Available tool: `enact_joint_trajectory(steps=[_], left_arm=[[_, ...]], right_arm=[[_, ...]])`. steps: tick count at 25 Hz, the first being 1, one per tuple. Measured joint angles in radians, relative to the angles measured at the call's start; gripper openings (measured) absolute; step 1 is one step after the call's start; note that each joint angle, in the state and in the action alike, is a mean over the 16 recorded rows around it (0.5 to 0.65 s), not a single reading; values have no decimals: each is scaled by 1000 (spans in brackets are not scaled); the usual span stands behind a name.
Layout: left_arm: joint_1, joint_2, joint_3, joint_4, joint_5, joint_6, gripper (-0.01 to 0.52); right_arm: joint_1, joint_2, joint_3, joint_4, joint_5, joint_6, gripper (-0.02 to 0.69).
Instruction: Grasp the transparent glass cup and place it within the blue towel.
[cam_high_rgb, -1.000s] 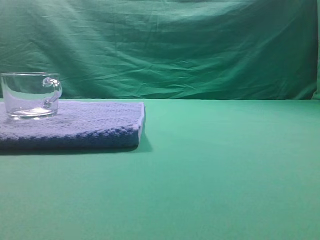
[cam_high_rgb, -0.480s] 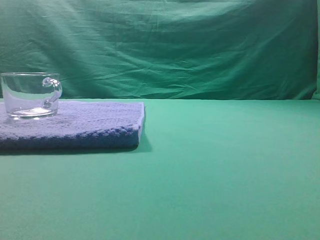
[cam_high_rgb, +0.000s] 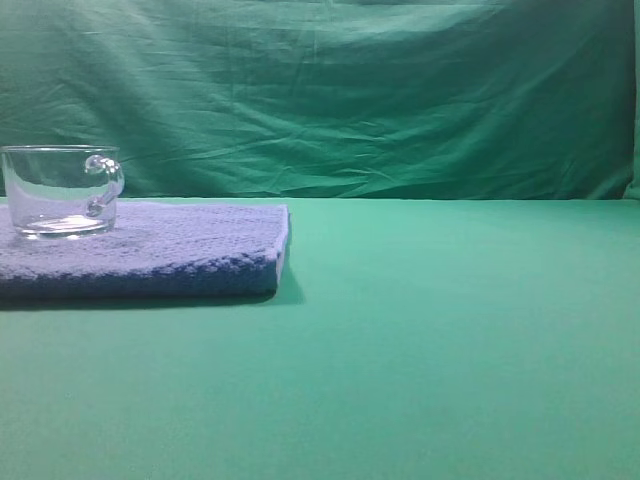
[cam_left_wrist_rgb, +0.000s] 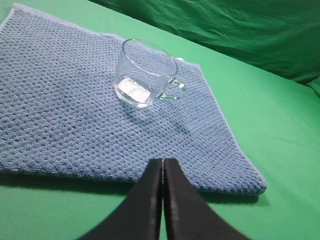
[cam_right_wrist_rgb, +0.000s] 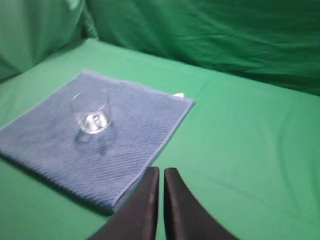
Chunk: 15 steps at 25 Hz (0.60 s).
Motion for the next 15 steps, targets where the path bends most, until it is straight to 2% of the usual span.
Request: enact_joint_trajectory(steps=[7,15], left_arm=[[0,0,0,0,0,0,0],[0,0,0,0,0,0,0]], right_arm=[[-162,-221,244,-22,-100,-9,0],[-235,-315,454,-36,-147,-22,0]])
